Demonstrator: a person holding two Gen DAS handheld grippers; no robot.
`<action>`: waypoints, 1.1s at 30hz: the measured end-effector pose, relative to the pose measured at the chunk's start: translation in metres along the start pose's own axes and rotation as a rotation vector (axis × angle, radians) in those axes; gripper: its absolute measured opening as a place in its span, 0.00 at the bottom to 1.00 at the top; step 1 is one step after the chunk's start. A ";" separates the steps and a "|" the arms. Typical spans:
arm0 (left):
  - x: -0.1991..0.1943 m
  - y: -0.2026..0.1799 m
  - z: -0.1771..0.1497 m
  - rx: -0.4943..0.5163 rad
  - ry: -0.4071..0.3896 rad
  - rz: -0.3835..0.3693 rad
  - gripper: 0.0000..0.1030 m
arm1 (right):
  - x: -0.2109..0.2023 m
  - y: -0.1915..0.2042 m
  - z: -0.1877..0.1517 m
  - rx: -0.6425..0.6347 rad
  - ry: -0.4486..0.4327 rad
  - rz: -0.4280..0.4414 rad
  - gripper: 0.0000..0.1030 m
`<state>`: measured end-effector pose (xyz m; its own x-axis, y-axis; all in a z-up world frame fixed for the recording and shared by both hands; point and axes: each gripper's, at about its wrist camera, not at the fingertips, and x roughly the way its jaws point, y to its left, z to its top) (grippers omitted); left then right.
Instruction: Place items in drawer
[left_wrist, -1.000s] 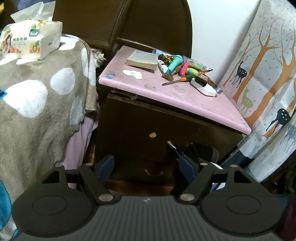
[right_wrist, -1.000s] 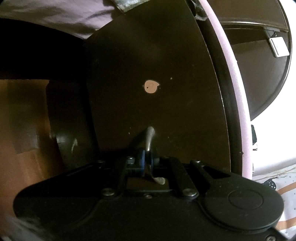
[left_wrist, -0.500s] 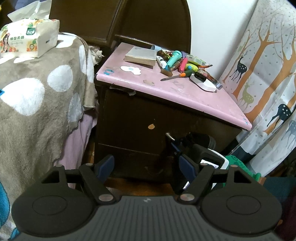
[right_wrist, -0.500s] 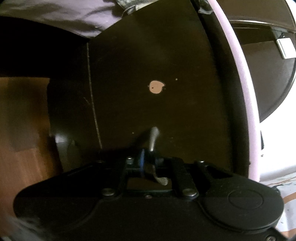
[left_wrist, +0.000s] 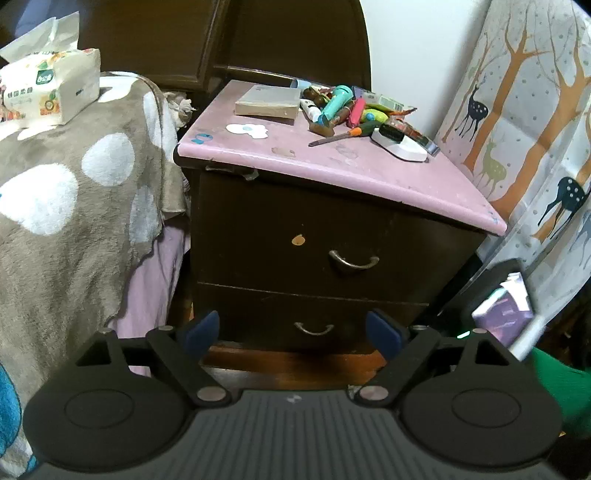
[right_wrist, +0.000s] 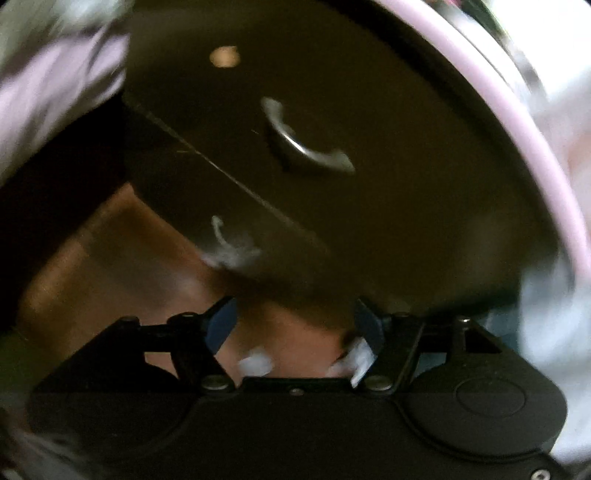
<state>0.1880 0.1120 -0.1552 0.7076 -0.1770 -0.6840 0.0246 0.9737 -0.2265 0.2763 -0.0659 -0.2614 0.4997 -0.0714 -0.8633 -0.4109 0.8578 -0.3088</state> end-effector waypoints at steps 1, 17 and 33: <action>0.001 -0.003 -0.001 0.006 0.003 0.006 0.85 | -0.008 -0.006 -0.004 0.057 0.013 0.023 0.72; -0.044 -0.058 -0.017 0.072 0.008 0.029 0.85 | -0.162 -0.056 -0.059 0.341 -0.100 0.065 0.78; -0.143 -0.119 -0.029 0.076 -0.090 0.119 0.85 | -0.280 -0.073 -0.114 0.406 -0.242 0.040 0.81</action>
<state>0.0635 0.0168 -0.0507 0.7690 -0.0498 -0.6373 -0.0119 0.9957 -0.0921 0.0794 -0.1669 -0.0422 0.6727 0.0448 -0.7386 -0.1259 0.9905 -0.0546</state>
